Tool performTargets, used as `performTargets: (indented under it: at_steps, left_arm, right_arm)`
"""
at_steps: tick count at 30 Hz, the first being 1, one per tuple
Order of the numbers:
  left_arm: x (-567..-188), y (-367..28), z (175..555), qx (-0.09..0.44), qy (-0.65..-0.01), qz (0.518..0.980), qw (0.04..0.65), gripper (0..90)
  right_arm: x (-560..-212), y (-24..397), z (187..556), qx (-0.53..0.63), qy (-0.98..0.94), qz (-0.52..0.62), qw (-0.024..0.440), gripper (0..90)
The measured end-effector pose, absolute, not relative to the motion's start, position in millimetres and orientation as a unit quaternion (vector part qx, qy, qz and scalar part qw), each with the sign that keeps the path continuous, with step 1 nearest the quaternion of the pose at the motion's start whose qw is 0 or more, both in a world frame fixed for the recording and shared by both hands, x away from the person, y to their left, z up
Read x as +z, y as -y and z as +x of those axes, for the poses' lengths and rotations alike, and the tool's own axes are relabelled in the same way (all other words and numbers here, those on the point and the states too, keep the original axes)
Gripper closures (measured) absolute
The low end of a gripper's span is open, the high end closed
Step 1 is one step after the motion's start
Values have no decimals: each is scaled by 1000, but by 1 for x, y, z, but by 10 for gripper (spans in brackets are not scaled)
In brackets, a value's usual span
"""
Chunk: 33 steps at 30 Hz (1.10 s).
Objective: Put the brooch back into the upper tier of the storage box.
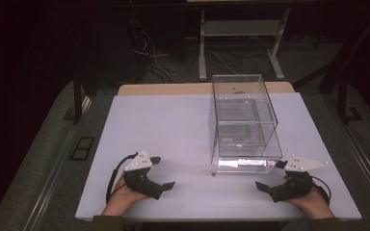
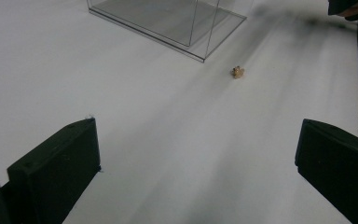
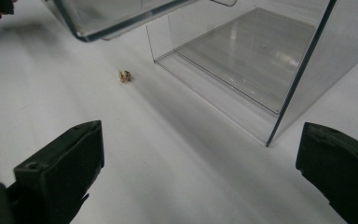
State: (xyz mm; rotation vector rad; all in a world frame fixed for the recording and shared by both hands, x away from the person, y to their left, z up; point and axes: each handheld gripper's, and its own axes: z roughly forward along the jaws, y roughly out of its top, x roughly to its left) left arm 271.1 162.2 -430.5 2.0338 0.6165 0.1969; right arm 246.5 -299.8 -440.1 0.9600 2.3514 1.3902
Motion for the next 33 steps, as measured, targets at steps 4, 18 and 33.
performTargets:
  at_steps: [4,18,33]
  left_arm:
    - [-431,-161,271,76,-253,836,481,0]
    - [-426,-154,272,67,-244,829,499,0]
    - [-429,-142,277,49,-237,830,502,0]
  right_arm:
    - [-439,302,246,481,-802,333,121,8]
    - [-439,304,245,492,-795,335,117,8]
    - [-437,306,244,500,-790,336,112,8]
